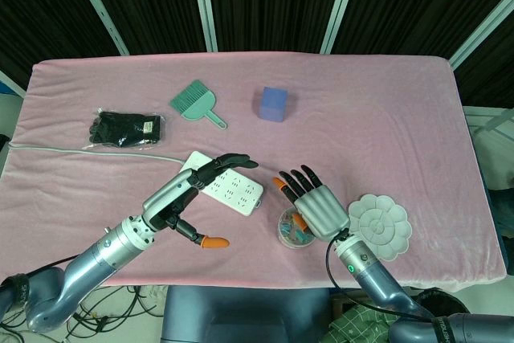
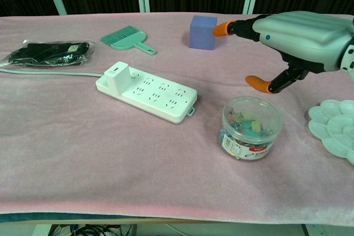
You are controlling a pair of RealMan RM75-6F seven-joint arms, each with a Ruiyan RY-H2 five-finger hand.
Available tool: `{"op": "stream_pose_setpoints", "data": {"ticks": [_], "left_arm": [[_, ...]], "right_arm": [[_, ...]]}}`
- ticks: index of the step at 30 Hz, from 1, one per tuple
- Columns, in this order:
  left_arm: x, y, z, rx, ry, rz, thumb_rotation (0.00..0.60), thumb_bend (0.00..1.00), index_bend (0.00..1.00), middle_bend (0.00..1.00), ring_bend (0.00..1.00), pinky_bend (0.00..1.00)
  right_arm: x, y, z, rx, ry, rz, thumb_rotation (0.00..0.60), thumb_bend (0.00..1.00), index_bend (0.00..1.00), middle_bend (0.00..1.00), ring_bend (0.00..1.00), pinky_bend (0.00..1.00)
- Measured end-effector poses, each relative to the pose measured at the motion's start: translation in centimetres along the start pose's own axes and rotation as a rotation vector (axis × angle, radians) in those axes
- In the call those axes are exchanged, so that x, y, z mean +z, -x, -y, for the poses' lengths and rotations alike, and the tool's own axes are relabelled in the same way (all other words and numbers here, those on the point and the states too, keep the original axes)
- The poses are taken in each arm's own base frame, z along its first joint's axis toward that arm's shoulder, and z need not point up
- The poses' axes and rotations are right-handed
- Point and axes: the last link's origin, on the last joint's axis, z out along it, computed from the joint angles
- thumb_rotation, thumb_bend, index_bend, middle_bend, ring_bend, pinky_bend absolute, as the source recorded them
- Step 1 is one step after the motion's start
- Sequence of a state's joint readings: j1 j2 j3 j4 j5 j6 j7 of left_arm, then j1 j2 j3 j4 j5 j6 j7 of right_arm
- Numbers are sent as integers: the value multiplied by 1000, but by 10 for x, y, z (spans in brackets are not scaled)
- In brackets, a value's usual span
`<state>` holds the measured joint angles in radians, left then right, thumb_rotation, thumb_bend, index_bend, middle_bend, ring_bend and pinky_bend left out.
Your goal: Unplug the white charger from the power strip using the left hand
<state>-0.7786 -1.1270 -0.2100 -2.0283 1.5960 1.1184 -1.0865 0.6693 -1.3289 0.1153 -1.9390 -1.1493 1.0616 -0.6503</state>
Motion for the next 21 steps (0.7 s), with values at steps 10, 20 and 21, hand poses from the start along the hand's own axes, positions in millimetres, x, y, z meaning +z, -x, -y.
{"op": "stream_pose_setpoints", "data": {"ticks": [10,20,21], "left_arm": [[0,2,4,6,-13,0,600,72,142,133,0,46],[5,1,6,26,-17,-14,600,73,188,105,0,51],[5,1,7,26,-20,-16,600,72,188,106,0,51]], "right_arm": [[-2,-5,-12,-4,40,-6,600,411,17,59,87,54],[-1,-5,-14,-17,41,2,600,411,17,59,87,54],[-1,-5,-15,-19,41,4,600,411,16,59,87,54]]}}
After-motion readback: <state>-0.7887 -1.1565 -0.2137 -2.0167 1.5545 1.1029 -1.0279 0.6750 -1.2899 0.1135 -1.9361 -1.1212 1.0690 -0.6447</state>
